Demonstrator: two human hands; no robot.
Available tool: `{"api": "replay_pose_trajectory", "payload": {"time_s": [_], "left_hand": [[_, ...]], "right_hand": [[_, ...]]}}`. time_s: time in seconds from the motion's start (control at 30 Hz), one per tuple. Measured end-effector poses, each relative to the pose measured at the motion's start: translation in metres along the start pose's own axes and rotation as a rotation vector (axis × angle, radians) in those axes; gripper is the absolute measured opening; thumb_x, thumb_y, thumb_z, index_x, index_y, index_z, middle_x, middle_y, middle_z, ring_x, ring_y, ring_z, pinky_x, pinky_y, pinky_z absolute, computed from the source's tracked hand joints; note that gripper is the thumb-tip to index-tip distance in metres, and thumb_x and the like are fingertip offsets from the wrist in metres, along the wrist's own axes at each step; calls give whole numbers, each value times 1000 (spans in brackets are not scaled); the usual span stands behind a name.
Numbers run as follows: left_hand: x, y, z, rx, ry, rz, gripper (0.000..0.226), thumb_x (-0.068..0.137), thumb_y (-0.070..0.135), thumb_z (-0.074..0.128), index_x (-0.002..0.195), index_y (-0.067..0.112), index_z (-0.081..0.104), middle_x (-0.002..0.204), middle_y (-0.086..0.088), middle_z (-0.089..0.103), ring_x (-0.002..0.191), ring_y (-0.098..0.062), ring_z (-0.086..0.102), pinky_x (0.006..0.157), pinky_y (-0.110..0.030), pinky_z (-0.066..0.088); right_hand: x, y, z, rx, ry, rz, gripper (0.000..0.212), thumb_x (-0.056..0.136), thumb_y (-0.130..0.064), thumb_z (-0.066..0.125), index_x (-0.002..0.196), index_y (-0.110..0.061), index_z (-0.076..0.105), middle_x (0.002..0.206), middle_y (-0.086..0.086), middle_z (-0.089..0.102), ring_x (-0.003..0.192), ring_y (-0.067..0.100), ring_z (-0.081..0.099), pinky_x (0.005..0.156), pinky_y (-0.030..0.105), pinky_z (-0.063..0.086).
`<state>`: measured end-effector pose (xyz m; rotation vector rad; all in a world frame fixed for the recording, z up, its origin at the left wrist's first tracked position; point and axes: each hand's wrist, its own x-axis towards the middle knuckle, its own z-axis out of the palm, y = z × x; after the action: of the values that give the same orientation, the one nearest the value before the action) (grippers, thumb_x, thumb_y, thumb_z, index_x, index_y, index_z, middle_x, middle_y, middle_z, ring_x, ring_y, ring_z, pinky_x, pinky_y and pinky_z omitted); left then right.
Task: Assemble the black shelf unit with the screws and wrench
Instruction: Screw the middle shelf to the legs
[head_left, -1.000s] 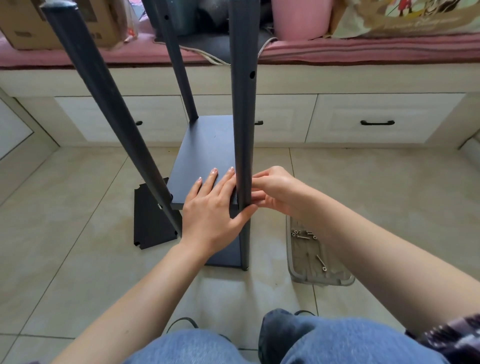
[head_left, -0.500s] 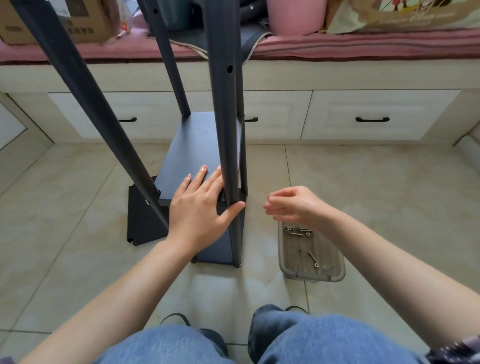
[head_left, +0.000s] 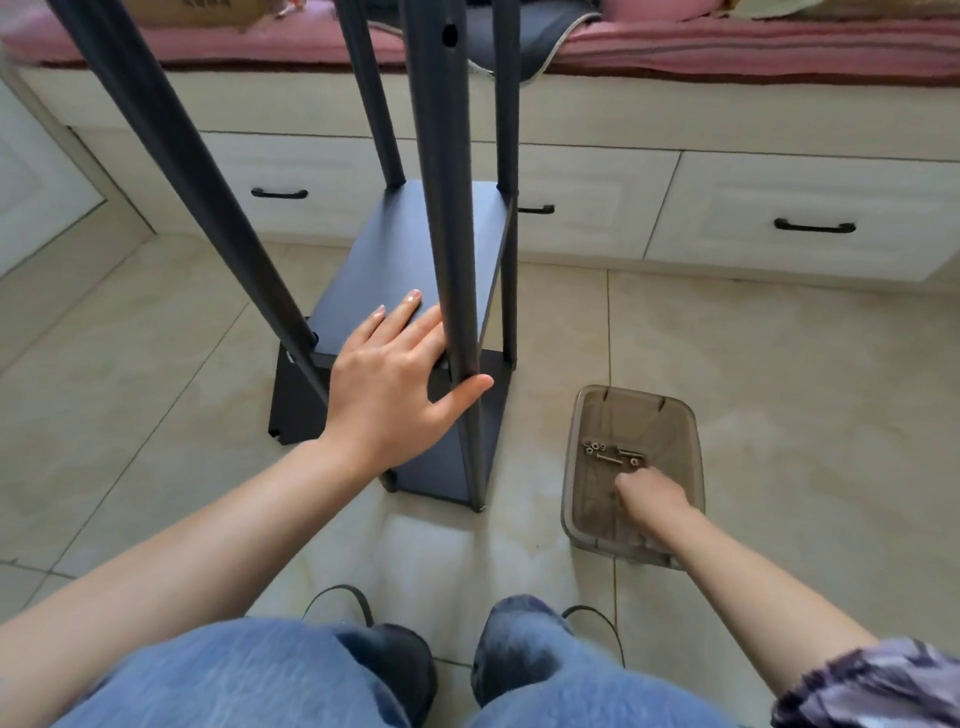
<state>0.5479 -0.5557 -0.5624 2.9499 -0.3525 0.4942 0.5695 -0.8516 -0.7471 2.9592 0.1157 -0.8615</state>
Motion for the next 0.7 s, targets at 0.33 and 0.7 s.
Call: {"api": "replay_pose_trajectory", "payload": {"time_s": [0.33,0.7], "left_hand": [[0,-1,4,1,57,20,68,94,67,38,142,22,56,150,3,50,146,-23,38,119,-45,29],[0,2,3,-24,77,8,66,93,66,39,139,22,59,149,5,52,146,-22,38,119,-42,27]], "right_hand": [[19,14,28,-333,-73,-75,39,98,-4,41,134,-15,54,137,9,56,128,28,50,97,37,42],[26,14,33,-302,-47,-106,37,96,-2,46,131,-11,53,133,12,56,126,32,48,97,39,44]]}}
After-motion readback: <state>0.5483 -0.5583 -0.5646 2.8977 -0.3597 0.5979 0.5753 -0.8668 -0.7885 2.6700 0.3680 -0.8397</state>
